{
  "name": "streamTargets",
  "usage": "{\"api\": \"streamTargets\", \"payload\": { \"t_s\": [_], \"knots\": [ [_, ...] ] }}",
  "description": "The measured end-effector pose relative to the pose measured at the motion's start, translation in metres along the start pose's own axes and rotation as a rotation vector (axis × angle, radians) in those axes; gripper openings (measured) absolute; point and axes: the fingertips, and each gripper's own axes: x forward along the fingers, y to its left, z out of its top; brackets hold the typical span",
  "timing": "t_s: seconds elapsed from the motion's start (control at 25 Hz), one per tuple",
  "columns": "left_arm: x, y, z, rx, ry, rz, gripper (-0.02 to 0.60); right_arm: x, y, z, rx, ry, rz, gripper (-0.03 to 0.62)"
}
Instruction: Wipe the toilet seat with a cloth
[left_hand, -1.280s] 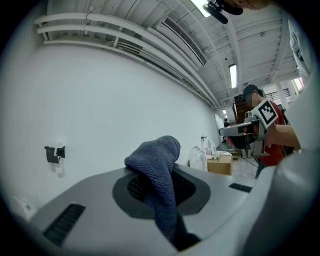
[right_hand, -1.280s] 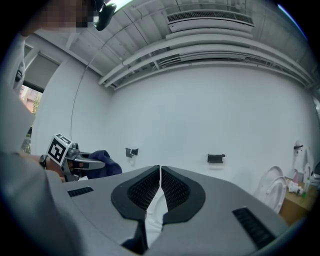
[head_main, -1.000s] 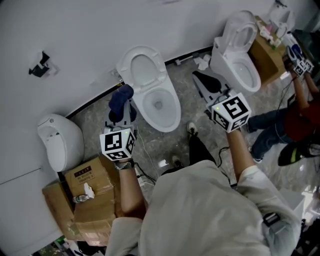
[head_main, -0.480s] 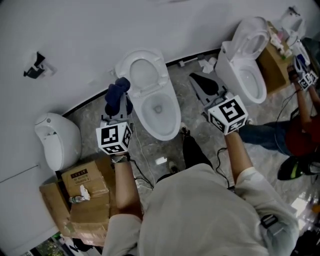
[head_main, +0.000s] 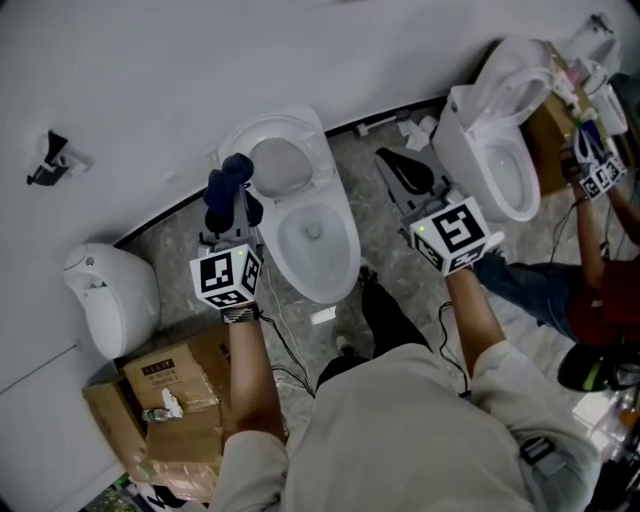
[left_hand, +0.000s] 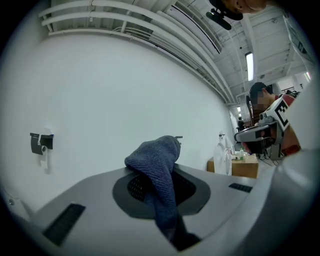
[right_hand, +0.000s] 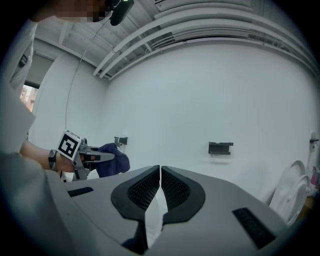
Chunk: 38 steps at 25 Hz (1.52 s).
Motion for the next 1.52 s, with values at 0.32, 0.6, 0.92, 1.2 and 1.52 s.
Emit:
{"api": "streamTargets", "payload": {
  "t_s": [0.32, 0.6, 0.92, 1.2, 1.52],
  "knots": [
    [0.084, 0.018, -0.065, 0.03, 0.039, 0.002, 0.031, 0.045, -0.035, -0.058, 0.022, 0.051, -0.022, 0.03],
    [0.144, 0.03, -0.125, 0.051, 0.083, -0.005, 0.03, 0.073, -0.049, -0.112, 0.059, 0.099, -0.005, 0.03],
    [0.189, 0.05, -0.178, 0.055, 0.083, 0.041, 0.03, 0.096, -0.058, -0.16, 0.093, 0.125, 0.01, 0.03],
    [0.219, 0.04, -0.191, 0.061, 0.002, 0.01, 0.031, 0.101, -0.071, -0.182, 0.104, 0.137, -0.003, 0.029],
    [0.229, 0.019, -0.2, 0.052, -0.021, -0.027, 0.03, 0.099, -0.08, -0.194, 0.125, 0.153, -0.032, 0.029]
  ]
}}
